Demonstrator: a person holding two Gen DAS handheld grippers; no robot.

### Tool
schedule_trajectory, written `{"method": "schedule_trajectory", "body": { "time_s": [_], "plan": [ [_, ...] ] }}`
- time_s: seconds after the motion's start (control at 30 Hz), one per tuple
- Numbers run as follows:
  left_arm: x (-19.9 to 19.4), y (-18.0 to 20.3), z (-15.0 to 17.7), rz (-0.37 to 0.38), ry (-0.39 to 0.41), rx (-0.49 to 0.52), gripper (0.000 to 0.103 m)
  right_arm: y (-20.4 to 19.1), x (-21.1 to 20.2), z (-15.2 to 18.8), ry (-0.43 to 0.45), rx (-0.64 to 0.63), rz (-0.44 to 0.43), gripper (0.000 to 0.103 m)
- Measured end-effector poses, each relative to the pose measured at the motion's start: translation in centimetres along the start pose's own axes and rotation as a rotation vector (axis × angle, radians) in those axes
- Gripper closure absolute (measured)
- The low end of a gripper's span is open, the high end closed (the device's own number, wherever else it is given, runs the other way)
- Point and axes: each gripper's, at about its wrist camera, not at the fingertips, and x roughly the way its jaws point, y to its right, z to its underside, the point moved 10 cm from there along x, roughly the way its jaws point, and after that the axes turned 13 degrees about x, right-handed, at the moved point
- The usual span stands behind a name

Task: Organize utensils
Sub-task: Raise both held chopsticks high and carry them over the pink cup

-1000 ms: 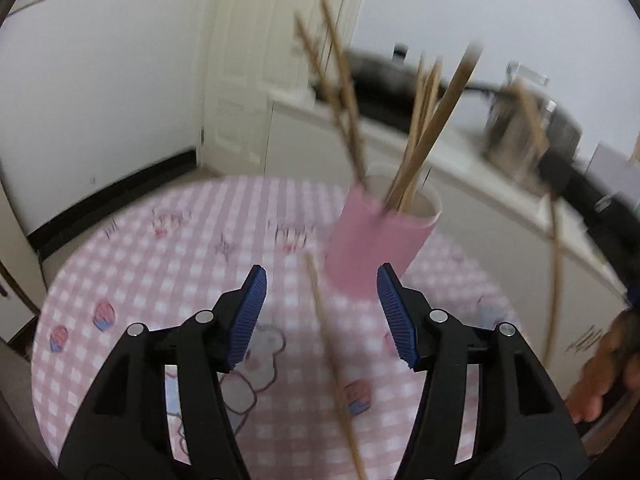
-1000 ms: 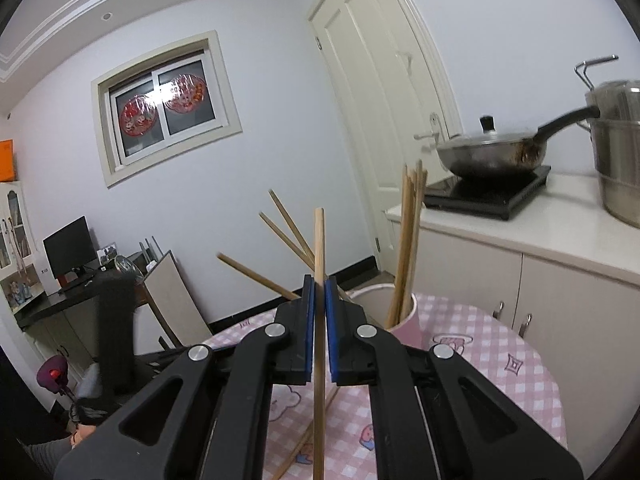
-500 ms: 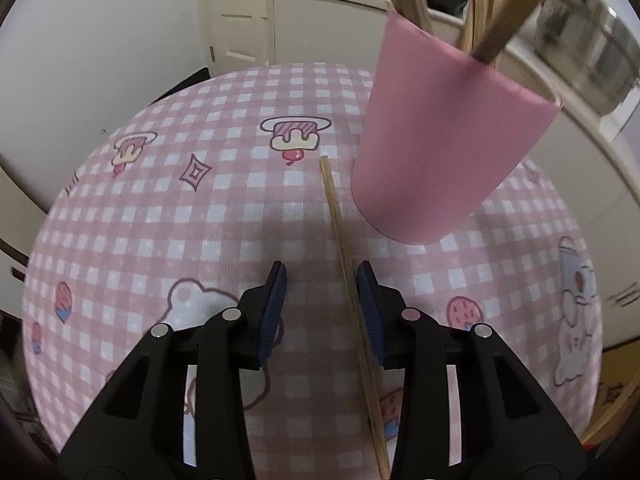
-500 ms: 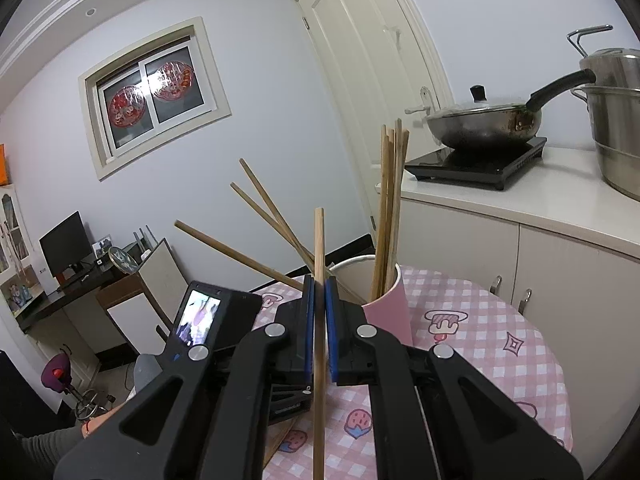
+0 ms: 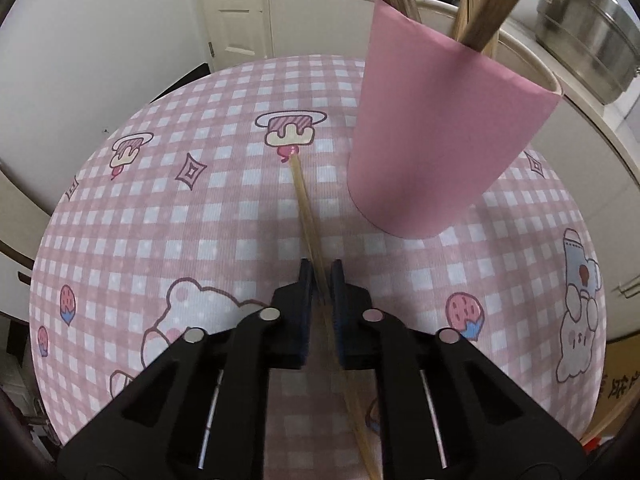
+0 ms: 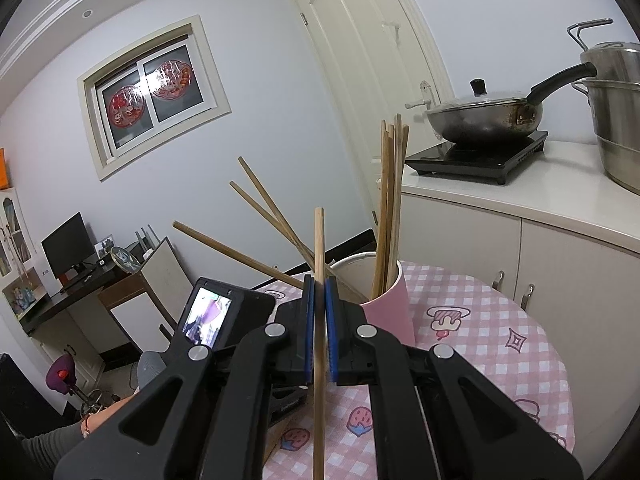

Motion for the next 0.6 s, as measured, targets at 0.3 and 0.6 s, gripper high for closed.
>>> {"method": "schedule_trajectory", "body": {
  "time_s": [0.3, 0.6],
  "plan": [
    [-3.1, -2.2, 2.5, 0.103, 0.096, -0.074, 0.098, -0.4, -0.5, -0.2, 0.0, 0.007, -0.004, 0.099],
    [-13.6, -0.2, 1.3, 0.192, 0.386, -0.02, 0.098, -2.5, -1.7, -1.2, 0.042, -0.019, -0.025, 0.099]
  ]
}}
